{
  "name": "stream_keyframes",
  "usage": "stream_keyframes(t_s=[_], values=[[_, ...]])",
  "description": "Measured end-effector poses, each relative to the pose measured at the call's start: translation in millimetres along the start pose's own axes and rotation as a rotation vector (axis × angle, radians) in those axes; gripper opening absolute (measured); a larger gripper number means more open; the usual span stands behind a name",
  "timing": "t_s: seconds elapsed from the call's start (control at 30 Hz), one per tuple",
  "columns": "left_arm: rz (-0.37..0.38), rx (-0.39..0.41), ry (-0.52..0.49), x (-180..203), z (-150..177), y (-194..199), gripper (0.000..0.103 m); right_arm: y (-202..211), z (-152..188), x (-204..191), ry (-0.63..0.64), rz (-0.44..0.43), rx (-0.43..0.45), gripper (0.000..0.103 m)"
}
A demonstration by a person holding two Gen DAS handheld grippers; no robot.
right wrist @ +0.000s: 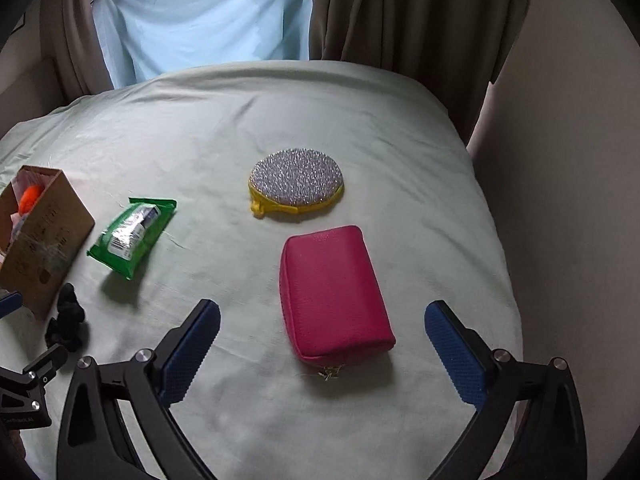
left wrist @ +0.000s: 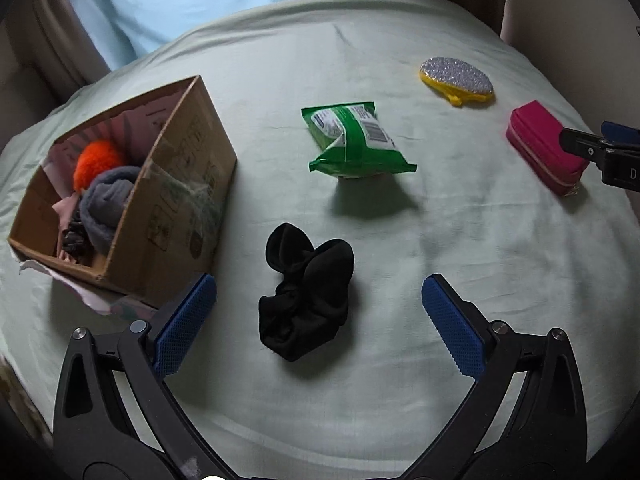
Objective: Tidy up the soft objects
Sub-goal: 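Grasp the black scrunchie with the left tool while the right tool grasps the pink pouch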
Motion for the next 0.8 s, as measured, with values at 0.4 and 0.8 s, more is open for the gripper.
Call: stream_keyframes(t_s=[0.4,0.8], values=[[0.049,-0.103,0.019,6,2,-50,0.074,-64,2,15,0.061,-0.037,-0.057,0.088],[0.103,-0.153,0.014,6,-3,-47,0.033,-59,-2,7,0.05,-0.062,-0.08,0.051]])
Point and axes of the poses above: each gripper's, at about its wrist camera, not at the fingertips, and y roughly against the way its jaws point, x to its right, z to its underside, the point moved 1 cm from there along -y, roughly the way its jaws point, and after that the axes turned 1 degree about y, right-handed, at the moved point
